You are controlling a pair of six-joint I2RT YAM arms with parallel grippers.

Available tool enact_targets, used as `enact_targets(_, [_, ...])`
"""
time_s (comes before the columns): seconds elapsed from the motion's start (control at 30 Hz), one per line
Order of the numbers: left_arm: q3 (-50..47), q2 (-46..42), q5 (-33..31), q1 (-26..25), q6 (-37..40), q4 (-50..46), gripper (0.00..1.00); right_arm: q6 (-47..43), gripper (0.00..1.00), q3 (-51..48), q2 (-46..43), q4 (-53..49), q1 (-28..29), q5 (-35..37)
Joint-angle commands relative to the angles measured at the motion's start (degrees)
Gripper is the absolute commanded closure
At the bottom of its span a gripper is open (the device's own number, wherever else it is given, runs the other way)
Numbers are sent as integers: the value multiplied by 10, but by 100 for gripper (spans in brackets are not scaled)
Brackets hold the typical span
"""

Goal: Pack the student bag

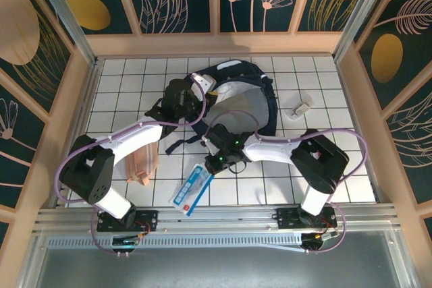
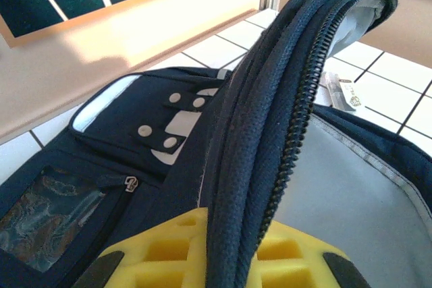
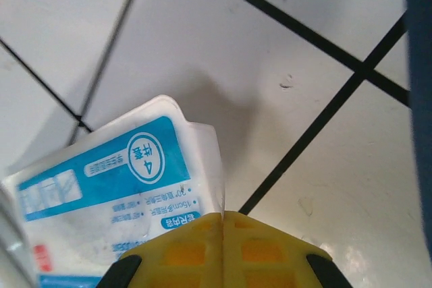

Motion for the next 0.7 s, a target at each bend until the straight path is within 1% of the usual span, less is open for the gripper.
enact_targets(0.0, [15,-36,12,7,-5,23,100,31,100,3,-93,-18,-10,-28])
enact_targets(0.07, [21,-43,13,8,-2,16,100,38,100,-3,-144,-37,-30,-47])
enact_targets(0.1, [24,-47,14,8,-1,13,100,38,100,-9,-170,-49,-49,-63])
enact_targets(0.17, [27,-54,17,8,-1,12,100,36,100,-21,-222,-75,-101,-95])
enact_targets(0.2, [31,-57,19,8,-3,12,100,29,100,-25,-246,-89,-135,-115])
enact_targets(0.3, [42,-60,35,9,-6,6,100,-9,100,-24,-284,-111,-229,-154])
enact_targets(0.37, [46,-61,53,9,-4,5,100,-26,100,-14,-281,-106,-291,-197])
enact_targets(0.4, [45,-63,60,8,-1,10,100,-28,100,-6,-274,-95,-321,-236])
enact_targets(0.5, [42,-66,79,9,1,23,100,-5,100,0,-228,-30,-394,-335])
enact_targets(0.57, [43,-67,87,9,0,27,100,27,100,6,-191,8,-428,-367])
enact_targets(0.6, [43,-67,90,9,-1,29,100,37,100,13,-172,19,-439,-371])
enact_targets(0.67, [42,-69,96,9,0,28,100,40,100,31,-137,17,-451,-350])
